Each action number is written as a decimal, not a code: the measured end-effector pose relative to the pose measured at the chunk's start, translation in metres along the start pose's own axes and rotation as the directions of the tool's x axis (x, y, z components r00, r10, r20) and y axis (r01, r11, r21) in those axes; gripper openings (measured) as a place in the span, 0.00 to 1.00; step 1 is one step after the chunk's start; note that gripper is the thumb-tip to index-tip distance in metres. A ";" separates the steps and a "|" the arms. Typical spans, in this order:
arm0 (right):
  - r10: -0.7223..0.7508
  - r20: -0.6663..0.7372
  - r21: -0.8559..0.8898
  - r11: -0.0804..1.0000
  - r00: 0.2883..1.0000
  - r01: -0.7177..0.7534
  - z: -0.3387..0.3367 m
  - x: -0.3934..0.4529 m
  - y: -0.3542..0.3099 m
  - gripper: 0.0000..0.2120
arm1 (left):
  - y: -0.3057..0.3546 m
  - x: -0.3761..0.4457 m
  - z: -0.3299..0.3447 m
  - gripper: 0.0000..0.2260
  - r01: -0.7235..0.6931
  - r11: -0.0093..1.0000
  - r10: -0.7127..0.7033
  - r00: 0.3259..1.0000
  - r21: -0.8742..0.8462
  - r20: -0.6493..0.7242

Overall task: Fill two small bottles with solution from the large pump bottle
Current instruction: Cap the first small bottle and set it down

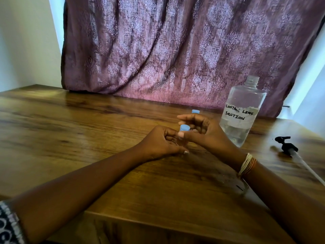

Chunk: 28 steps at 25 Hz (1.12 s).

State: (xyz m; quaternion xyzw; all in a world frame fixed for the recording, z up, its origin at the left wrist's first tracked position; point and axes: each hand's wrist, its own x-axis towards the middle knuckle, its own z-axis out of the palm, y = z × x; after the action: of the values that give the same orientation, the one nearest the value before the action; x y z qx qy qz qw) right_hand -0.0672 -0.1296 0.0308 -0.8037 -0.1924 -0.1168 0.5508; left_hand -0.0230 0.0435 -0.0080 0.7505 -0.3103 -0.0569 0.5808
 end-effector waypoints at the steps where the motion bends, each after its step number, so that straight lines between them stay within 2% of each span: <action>1: 0.002 -0.044 0.001 1.000 0.999 -0.002 0.001 0.000 0.001 0.20 | 0.000 0.000 0.000 0.12 -0.002 1.000 0.002 1.000 0.005 -0.006; 3: 0.020 -0.059 0.050 0.999 0.998 -0.017 0.001 0.001 0.002 0.20 | 0.001 0.000 0.000 0.12 0.000 1.000 0.000 1.000 0.012 -0.012; 6: 0.028 0.051 0.151 0.988 0.998 -0.035 -0.002 0.000 0.002 0.24 | 0.002 -0.001 0.000 0.13 0.002 0.999 -0.001 1.000 0.034 -0.018; 10: 0.038 -0.043 0.036 0.999 0.998 -0.036 0.002 0.001 0.002 0.26 | 0.002 -0.002 0.002 0.11 -0.009 0.999 0.010 1.000 0.033 -0.028; 14: 0.038 0.047 0.147 0.988 0.998 -0.044 -0.001 -0.001 -0.001 0.28 | -0.001 0.000 0.001 0.13 0.002 0.999 0.000 0.999 0.041 -0.049; 17: 0.059 0.025 0.074 0.995 0.998 -0.061 0.001 0.000 0.001 0.33 | 0.001 -0.001 0.001 0.11 -0.011 0.999 0.013 0.999 0.037 -0.043; 20: 0.064 -0.021 0.076 0.995 0.998 -0.062 0.001 0.002 0.004 0.29 | 0.000 -0.001 0.001 0.12 -0.007 0.999 0.009 0.998 0.041 -0.061; 24: 0.053 0.058 0.163 0.985 0.997 -0.062 -0.001 0.000 0.002 0.27 | 0.000 -0.001 0.001 0.15 0.012 0.998 -0.007 0.998 0.066 -0.067; 26: 0.065 0.016 0.094 0.993 0.998 -0.066 0.002 0.002 0.002 0.27 | 0.000 -0.001 0.001 0.15 0.009 0.998 -0.005 0.998 0.067 -0.064; 28: 0.076 -0.071 0.106 0.992 0.995 -0.068 0.003 0.003 0.001 0.24 | -0.001 0.001 0.001 0.16 0.019 0.998 -0.014 0.997 0.066 -0.079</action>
State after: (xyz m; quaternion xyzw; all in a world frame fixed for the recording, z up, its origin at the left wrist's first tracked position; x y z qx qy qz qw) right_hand -0.0639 -0.1268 0.0303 -0.7757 -0.1481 -0.1169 0.6022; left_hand -0.0224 0.0427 -0.0092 0.7736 -0.2828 -0.0216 0.5667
